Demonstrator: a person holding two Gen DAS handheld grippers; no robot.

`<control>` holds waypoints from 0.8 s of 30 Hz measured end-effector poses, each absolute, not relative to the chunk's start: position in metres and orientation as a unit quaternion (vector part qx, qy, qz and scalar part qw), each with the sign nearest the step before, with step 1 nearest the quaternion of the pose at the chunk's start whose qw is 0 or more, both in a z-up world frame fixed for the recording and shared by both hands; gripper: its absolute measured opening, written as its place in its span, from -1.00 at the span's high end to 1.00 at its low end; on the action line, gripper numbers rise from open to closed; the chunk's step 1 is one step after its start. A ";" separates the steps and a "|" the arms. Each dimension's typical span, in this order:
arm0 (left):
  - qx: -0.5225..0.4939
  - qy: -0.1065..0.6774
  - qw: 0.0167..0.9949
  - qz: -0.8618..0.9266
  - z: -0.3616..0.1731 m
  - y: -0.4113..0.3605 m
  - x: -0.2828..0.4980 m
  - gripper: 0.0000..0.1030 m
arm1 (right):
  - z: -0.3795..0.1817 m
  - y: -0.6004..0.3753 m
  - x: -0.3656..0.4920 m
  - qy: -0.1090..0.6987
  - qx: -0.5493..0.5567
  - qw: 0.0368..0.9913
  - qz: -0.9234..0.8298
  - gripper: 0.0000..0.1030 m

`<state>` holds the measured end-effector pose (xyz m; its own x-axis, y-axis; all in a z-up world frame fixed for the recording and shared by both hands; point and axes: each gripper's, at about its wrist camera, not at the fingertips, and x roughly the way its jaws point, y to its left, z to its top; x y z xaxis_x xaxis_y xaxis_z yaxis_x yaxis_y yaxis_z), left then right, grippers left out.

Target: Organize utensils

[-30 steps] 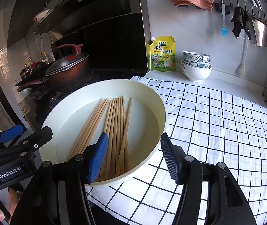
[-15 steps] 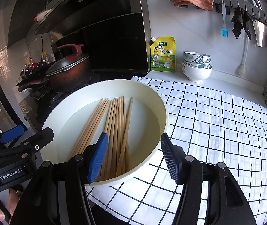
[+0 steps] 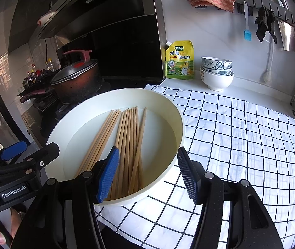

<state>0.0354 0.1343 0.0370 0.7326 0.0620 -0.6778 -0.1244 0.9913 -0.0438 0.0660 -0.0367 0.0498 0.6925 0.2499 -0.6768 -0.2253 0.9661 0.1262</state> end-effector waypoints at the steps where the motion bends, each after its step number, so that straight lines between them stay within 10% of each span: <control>1: -0.043 0.362 0.930 0.050 0.037 0.135 0.035 -0.88 | 0.050 -0.038 0.066 0.370 0.018 0.920 0.129 -0.12; 24: 0.136 0.330 0.907 -0.221 -0.069 0.043 -0.091 -0.88 | -0.005 -0.303 0.085 0.413 0.086 0.886 -0.194 -0.60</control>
<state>-0.0914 0.0431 -0.0686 0.6837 -0.3118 -0.6598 0.4911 0.8653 0.0999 0.0845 -0.3027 -0.0047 0.5836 -0.2721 -0.7651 0.4135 0.9105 -0.0084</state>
